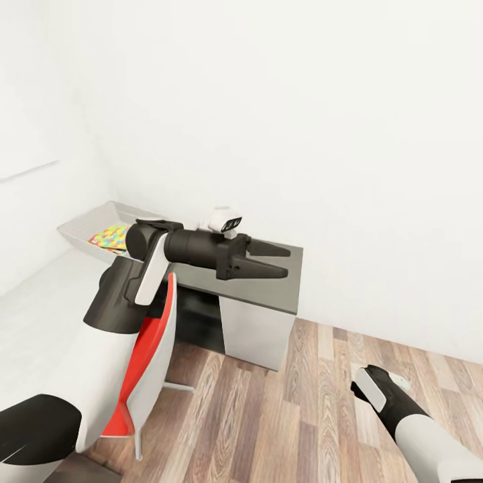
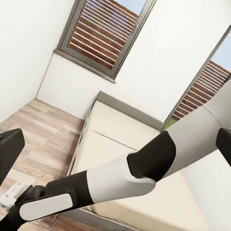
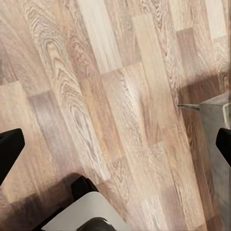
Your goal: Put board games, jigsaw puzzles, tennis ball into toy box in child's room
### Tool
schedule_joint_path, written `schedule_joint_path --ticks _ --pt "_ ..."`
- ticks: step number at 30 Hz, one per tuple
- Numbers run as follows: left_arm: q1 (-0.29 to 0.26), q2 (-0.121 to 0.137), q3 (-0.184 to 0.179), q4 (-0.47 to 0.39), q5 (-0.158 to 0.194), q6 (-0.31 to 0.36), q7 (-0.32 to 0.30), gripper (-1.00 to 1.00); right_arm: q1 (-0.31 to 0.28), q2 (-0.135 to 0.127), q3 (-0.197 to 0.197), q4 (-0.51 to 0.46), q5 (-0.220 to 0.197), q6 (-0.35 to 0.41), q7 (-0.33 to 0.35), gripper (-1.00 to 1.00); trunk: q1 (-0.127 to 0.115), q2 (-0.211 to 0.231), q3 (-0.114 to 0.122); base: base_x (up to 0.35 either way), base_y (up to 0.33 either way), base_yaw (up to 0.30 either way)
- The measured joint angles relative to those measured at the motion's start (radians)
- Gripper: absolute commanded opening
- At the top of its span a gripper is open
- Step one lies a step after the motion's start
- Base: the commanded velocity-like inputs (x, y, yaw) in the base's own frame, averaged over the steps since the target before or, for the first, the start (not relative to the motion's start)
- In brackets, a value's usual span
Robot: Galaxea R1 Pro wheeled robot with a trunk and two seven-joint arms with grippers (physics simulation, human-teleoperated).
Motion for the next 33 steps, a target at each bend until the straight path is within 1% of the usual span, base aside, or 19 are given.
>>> schedule_joint_path --ticks 7,15,23,27,30,33 --pt "0.013 0.000 -0.002 0.000 -0.001 0.000 0.001 1.00 0.002 0.003 0.001 0.013 0.002 -0.004 0.000 1.00 0.000 0.000 0.011 0.000 0.000 0.000" --pt "0.029 0.000 -0.003 0.000 -0.002 0.000 0.001 1.00 0.003 0.006 0.002 0.016 0.000 -0.041 0.006 1.00 0.000 0.000 0.024 0.000 0.000 0.000" --pt "0.066 0.000 -0.004 0.000 -0.001 -0.001 0.021 1.00 0.003 0.007 0.003 0.017 0.000 -0.088 0.061 1.00 0.000 0.000 0.038 0.000 0.000 0.000" --pt "0.089 -0.001 -0.005 0.002 -0.001 -0.002 0.030 1.00 0.003 0.007 0.003 0.028 0.002 -0.099 0.070 1.00 0.000 0.000 0.044 0.000 0.000 0.000" --pt "0.107 -0.004 -0.005 0.004 -0.001 -0.002 0.049 1.00 0.003 0.007 0.003 0.035 0.003 -0.103 0.072 1.00 0.000 0.000 0.049 0.000 0.000 0.000" --pt "0.122 -0.008 -0.005 0.006 0.002 -0.002 0.092 1.00 0.003 0.007 0.003 0.040 0.004 -0.105 0.074 1.00 0.000 0.000 0.054 0.000 0.000 0.000"
